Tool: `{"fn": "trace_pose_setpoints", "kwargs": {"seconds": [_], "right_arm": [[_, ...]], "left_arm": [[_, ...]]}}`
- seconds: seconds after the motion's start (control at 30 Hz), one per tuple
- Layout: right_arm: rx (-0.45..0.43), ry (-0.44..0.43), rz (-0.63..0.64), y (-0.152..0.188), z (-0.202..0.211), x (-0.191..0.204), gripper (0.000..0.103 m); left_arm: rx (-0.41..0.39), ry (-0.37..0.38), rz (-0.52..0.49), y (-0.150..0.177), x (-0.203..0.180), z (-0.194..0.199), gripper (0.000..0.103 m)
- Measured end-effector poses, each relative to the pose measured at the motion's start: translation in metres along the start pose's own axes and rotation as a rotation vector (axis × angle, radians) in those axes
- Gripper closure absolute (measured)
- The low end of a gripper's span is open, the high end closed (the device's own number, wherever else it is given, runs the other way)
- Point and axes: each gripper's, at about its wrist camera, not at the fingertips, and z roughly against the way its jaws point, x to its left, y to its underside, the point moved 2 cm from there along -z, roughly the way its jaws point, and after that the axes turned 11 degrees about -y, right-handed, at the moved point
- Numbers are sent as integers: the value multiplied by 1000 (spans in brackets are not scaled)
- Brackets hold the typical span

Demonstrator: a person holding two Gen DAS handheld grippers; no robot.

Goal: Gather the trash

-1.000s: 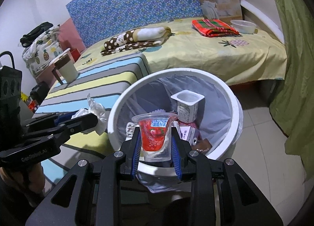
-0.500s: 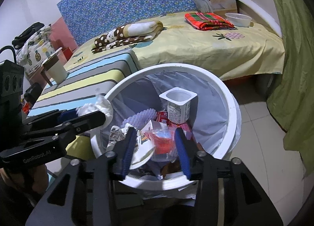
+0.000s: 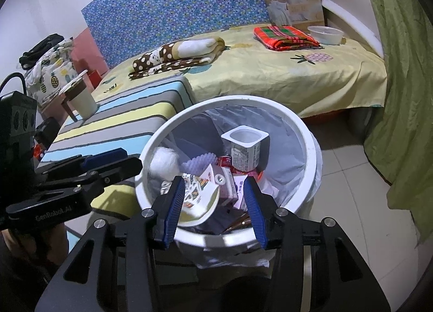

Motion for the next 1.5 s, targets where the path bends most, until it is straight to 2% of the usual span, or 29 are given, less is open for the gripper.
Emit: {"fn": "trace_pose_setpoints", "kwargs": {"seconds": [0.6,1.17,1.5], "right_arm": [[-32,-26,54,14,17,39,56],[-59,-19,121,33,31,79,56],[-64,-21,140,43,37,89,56]], "left_arm": [[-51,-36,26,25,11,52,54],[-105,-174,73,56,24,101,53],[-116,-194,105,71,29,116,53]]}}
